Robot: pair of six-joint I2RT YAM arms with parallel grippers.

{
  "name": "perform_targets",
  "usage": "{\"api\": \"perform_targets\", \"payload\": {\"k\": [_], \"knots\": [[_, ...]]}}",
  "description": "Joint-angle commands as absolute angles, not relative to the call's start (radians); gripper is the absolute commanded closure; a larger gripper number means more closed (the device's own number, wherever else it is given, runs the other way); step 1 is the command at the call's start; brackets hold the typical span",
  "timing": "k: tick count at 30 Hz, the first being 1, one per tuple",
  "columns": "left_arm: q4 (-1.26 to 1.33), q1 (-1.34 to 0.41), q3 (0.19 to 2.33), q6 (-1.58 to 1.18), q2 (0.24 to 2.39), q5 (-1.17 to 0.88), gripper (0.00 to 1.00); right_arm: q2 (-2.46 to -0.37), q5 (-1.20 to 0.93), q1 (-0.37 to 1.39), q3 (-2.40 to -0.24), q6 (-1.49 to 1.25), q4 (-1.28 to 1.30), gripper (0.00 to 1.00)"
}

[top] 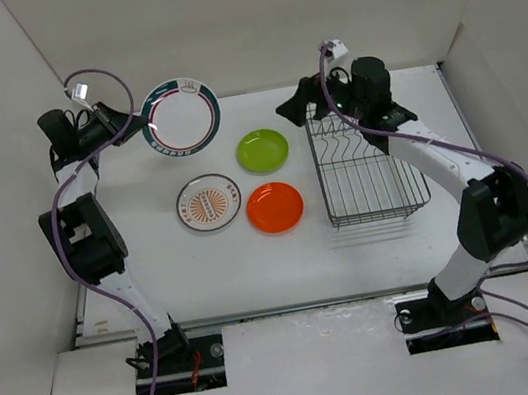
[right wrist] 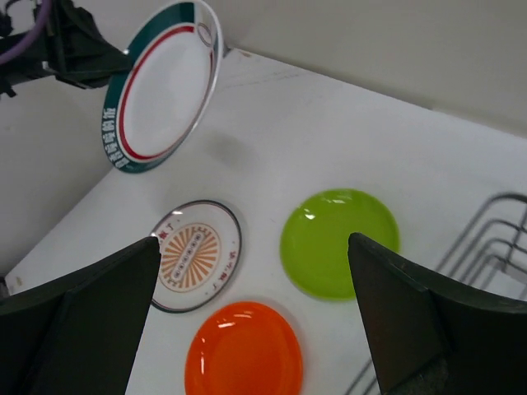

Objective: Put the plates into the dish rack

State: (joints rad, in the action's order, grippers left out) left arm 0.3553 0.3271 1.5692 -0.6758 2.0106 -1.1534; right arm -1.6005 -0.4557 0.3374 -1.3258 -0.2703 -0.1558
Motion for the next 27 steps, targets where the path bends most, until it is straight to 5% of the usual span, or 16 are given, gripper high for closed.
{"api": "perform_targets", "payload": {"k": [1,21,27], "knots": [[0.531,0.325,1.534,-0.796,1.899,-1.339,1.0,-1.637,-0.549,0.39,-1.428,-0.282,-0.278,0.0],[0.531,0.316,1.381,-0.706,1.694,-1.459,1.0,-1.953,-0.658,0.548,-1.657,-0.546,-0.497,0.0],[0.531,0.316,1.37,-0.706,1.684,-1.441,1.0,-1.973,-0.679,0.583,-1.692,-0.592,-0.508,0.1]]}}
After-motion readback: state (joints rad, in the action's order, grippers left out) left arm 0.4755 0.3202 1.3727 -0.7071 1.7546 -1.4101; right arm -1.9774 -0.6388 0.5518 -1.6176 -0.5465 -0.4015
